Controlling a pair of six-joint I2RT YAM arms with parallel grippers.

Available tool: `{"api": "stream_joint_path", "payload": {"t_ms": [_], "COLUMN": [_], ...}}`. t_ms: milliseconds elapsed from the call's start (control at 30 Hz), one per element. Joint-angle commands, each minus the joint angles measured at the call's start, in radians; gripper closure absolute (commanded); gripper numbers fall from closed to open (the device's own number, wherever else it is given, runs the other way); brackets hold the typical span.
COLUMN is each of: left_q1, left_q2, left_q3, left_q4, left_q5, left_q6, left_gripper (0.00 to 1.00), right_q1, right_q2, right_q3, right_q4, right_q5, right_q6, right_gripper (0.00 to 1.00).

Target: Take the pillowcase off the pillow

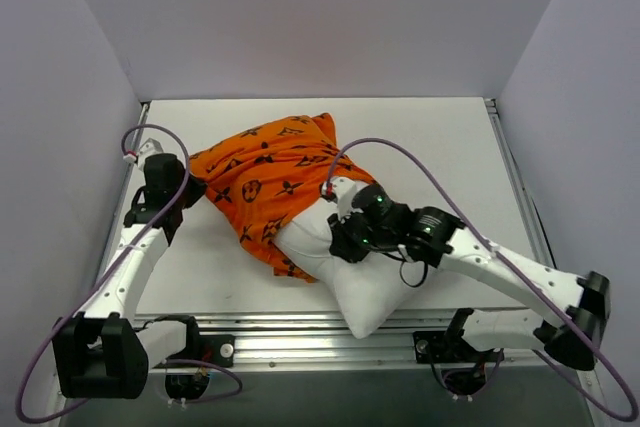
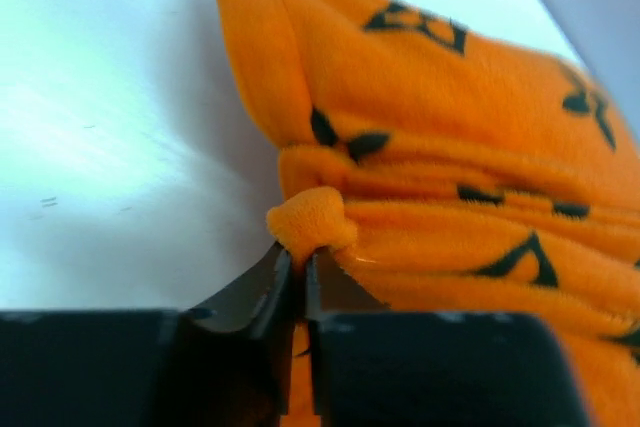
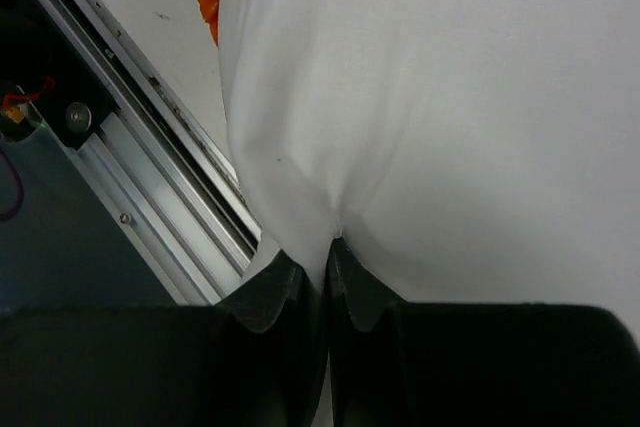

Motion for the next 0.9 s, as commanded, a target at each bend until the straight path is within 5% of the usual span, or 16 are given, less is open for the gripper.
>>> {"api": "stream_joint_path", "payload": {"t_ms": [0, 67, 100, 200, 300, 400, 633, 867], "left_q1": [0.044, 0.044, 0.042, 0.027, -0.051, -0.178, -0.524, -0.561], "left_q2": [-0.104, -0.112, -0.105, -0.068, -0.011, 0.097, 0.463, 0.727], "left_q3": [0.09, 0.141, 0.202, 0.308, 0.443, 0.6, 0.977, 1.264], "left_q4": [-0.147, -0.194, -0.236, -0.308, -0.348, -0.376, -0.491, -0.603], "left_q5": [-0.083, -0.043, 0.027, 0.144, 0.24, 0.244, 0.126, 0.181], "left_q6": [0.165, 0.257, 0.292, 0.405, 0.478, 0.572, 0.797, 0.833], "left_gripper": [0.81, 0.61, 0.44, 0.24, 0.14, 0.05, 0.05, 0.05], "right_q1": [-0.005, -0.008, -0.008, -0.011, -0.033, -0.08, -0.495, -0.646], "right_q2": [0.141, 0.212, 0.258, 0.268, 0.233, 0.179, 0.068, 0.195], "right_q3": [0.007, 0.053, 0.08, 0.168, 0.243, 0.272, 0.197, 0.142], "right_q4": [0.199, 0.186, 0.161, 0.138, 0.08, 0.034, 0.021, 0.133], "right_q5": [-0.155, -0.182, -0.196, -0.198, -0.147, -0.069, -0.16, -0.405], "right_q6": [-0.035, -0.061, -0.073, -0.088, -0.073, -0.042, -0.007, 0.048], "right_gripper": [1.0, 0.9, 0.69, 0.38, 0.22, 0.18, 0.07, 0.04]}}
